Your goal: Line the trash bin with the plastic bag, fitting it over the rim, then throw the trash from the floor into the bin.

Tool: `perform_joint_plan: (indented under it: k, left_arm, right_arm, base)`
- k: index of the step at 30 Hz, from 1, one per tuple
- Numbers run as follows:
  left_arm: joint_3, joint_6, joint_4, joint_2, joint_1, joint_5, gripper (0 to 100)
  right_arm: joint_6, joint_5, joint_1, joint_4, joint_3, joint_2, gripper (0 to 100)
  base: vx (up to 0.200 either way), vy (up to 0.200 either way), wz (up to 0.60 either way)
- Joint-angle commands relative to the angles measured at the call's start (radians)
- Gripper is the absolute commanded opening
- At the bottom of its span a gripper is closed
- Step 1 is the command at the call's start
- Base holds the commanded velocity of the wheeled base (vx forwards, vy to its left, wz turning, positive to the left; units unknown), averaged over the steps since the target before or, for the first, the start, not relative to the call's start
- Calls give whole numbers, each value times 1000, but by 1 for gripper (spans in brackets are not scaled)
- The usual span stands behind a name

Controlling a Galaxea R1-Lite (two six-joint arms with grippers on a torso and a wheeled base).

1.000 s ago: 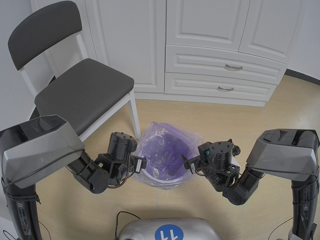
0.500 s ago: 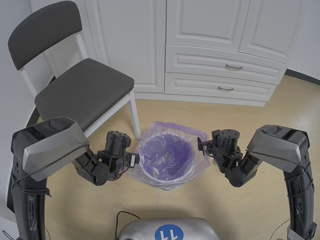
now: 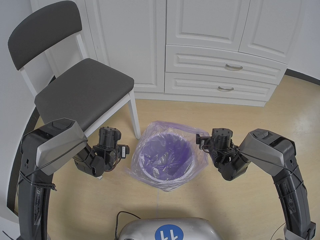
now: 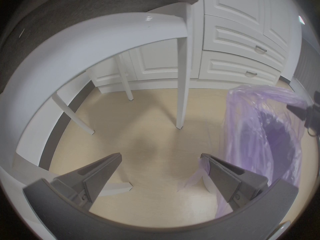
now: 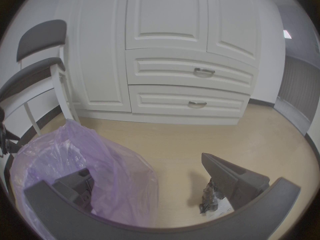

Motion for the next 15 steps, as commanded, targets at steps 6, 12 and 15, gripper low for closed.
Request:
perform_joint_plan:
  k: [6, 12, 15]
  left_arm:
    - [78, -49, -44, -112, -64, -4, 100]
    - [245, -17, -230, -169, -155, -50, 100]
    - [276, 23, -251, -141, -178, -90, 100]
  right_arm:
    - [81, 34, 6, 40, -26, -10, 100]
    - [83, 34, 9, 39, -25, -10, 100]
    - [83, 34, 11, 33, -25, -11, 100]
  base:
    - [0, 0, 0]
    - [0, 0, 0]
    - [0, 0, 0]
